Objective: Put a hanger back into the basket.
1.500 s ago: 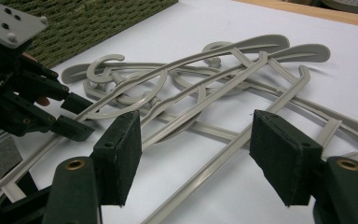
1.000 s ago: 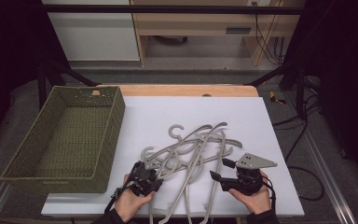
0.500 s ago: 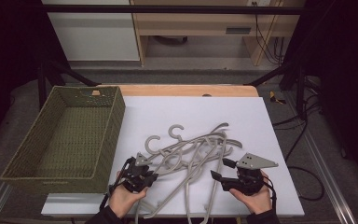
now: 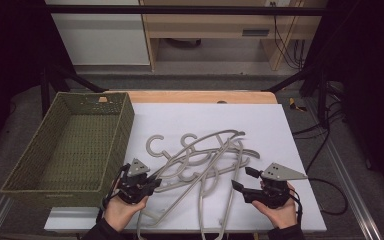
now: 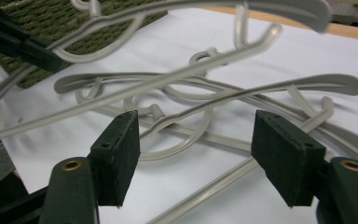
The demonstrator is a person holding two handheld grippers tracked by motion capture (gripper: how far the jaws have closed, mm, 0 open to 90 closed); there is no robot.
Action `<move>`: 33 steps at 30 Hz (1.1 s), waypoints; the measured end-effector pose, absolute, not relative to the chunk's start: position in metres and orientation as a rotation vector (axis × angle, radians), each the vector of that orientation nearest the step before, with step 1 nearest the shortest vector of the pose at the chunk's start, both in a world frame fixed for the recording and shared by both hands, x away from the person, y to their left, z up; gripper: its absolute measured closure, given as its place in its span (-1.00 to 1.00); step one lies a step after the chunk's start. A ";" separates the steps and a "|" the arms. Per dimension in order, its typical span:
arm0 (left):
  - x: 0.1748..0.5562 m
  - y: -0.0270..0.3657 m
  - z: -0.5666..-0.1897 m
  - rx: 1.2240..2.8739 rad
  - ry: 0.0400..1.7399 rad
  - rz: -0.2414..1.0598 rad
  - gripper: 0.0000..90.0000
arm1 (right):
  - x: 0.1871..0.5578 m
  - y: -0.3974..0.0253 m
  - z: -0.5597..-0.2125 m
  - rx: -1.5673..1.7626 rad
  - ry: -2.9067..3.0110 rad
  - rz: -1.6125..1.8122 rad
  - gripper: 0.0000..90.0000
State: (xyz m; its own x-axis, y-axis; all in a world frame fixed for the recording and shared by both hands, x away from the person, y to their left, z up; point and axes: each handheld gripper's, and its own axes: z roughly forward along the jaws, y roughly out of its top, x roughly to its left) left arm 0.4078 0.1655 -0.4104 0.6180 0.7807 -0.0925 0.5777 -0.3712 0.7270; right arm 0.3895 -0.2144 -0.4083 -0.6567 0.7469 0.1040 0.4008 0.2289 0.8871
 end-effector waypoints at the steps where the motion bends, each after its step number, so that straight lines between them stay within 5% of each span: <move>1: 0.407 0.168 -0.407 2.082 1.060 0.352 0.81 | 0.389 -0.216 -0.408 1.071 2.151 1.405 -0.31; 11: 0.399 0.195 -0.368 1.972 1.038 0.426 0.81 | 0.390 -0.226 -0.407 1.130 2.036 1.406 -0.67; 33: 0.409 0.240 -0.299 1.907 0.993 0.576 0.81 | 0.389 -0.234 -0.404 1.136 2.013 1.401 -0.83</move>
State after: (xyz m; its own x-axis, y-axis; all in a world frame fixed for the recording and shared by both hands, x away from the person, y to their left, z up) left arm 0.4089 0.2400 -0.2992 0.5717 0.8204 0.0027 0.4101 -0.2886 0.8652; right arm 0.3893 -0.2337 -0.4043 -0.5687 0.8165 0.0991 0.3767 0.1515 0.9139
